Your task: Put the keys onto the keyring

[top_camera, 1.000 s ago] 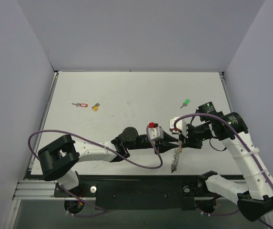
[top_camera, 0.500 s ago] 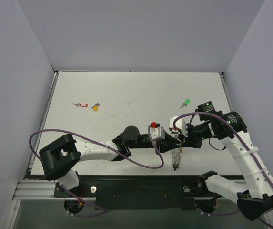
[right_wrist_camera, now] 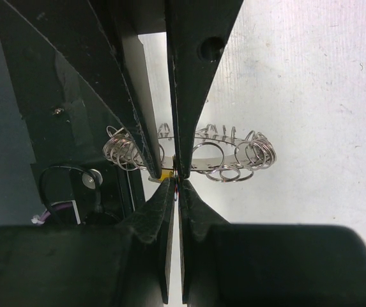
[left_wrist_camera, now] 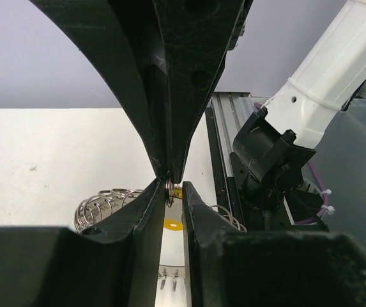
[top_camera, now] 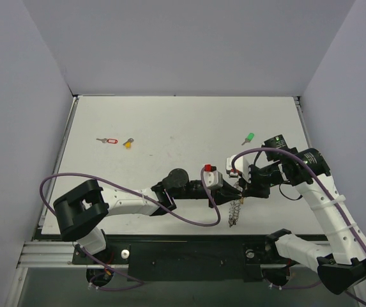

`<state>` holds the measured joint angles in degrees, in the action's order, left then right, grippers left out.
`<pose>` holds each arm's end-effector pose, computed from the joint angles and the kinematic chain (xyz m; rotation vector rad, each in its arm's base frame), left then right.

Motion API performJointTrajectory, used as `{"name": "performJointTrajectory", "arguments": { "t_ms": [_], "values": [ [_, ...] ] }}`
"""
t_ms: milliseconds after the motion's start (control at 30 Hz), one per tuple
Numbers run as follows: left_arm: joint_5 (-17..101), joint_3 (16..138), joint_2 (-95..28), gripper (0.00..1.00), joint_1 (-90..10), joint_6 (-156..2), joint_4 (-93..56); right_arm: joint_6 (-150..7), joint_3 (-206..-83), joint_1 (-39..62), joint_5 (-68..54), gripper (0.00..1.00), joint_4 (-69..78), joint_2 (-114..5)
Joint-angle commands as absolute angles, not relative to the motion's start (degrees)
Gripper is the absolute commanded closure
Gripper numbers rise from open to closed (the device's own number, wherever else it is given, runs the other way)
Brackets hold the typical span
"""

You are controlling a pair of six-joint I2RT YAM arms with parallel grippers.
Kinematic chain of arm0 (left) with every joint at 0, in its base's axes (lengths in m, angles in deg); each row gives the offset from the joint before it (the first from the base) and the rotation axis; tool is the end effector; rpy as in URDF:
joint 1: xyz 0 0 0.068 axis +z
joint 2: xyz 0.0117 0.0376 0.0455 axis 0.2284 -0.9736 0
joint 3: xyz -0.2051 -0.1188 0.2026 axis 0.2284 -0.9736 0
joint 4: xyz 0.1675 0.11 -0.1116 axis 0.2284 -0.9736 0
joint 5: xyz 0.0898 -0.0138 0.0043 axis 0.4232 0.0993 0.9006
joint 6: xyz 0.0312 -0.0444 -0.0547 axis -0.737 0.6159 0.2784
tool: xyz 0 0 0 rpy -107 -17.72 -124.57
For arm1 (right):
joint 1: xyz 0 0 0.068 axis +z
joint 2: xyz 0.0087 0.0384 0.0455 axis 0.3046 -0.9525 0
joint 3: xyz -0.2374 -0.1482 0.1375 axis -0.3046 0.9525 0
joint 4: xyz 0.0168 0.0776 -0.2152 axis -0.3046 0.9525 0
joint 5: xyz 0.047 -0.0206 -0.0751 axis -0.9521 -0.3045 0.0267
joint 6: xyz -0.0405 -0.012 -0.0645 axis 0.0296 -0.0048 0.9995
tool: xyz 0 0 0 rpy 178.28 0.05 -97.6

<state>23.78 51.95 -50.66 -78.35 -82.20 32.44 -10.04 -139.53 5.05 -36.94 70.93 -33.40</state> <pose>0.1228 -0.3344 0.3284 1.1202 1.1326 -1.3213 0.1087 0.0891 0.3707 -1.6578 1.6804 0.5763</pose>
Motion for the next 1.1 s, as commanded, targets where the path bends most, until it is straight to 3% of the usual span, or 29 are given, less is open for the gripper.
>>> {"name": "performJointTrajectory", "arguments": {
  "t_ms": [0, 100, 200, 333, 367, 400, 433, 633, 733, 767, 833, 1067],
  "values": [
    [22.7, 54.4, -50.7, 0.75, -78.3, -82.8, 32.1, -10.6, -141.7, 4.7, -38.9, 1.0, 71.2, -33.9],
    [22.3, 54.5, -50.6, 0.82, -78.4, -82.8, 32.4, -10.6, -141.7, 4.6, -38.9, 1.0, 71.2, -33.8],
    [21.1, 54.8, -50.9, 1.0, -78.2, -82.7, 32.0, -10.7, -141.8, 4.6, -39.0, 1.0, 71.2, -33.8],
    [23.0, 53.8, -50.3, 1.0, -77.9, -79.7, 33.7, -11.8, -141.6, 4.7, -39.3, 1.0, 70.5, -33.7],
    [23.4, 52.7, -49.6, 1.0, -77.9, -79.3, 34.4, -13.6, -141.7, 4.5, -39.4, 0.96, 70.0, -33.6],
    [23.9, 52.1, -49.2, 1.0, -77.7, -79.3, 35.8, -14.6, -142.2, 4.3, -39.8, 0.85, 69.0, -33.5],
    [23.9, 51.1, -48.2, 1.0, -77.2, -78.6, 36.3, -16.4, -142.6, 3.5, -40.7, 0.68, 68.7, -33.3],
    [22.4, 44.5, -42.1, 1.0, -72.9, -70.8, 48.9, -19.7, -148.6, -0.9, -41.2, 0.46, 70.4, -33.1],
    [22.0, 41.6, -39.8, 1.0, -69.8, -65.8, 54.5, -21.3, -160.0, -4.6, -41.3, 0.43, 78.3, -41.7],
    [22.0, 41.1, -38.5, 1.0, -68.8, -64.4, 54.9, -19.3, -163.2, -8.1, -45.7, 0.32, 82.3, -44.5],
    [21.8, 41.3, -36.6, 1.0, -67.8, -64.1, 53.0, -15.3, -173.1, -12.4, -53.5, 0.21, 94.1, -52.8],
    [22.5, 43.4, -32.2, 1.0, -66.4, -64.2, 44.5, -4.8, -159.1, -12.0, -67.8, 0.21, 89.0, -49.8]
  ]
}}
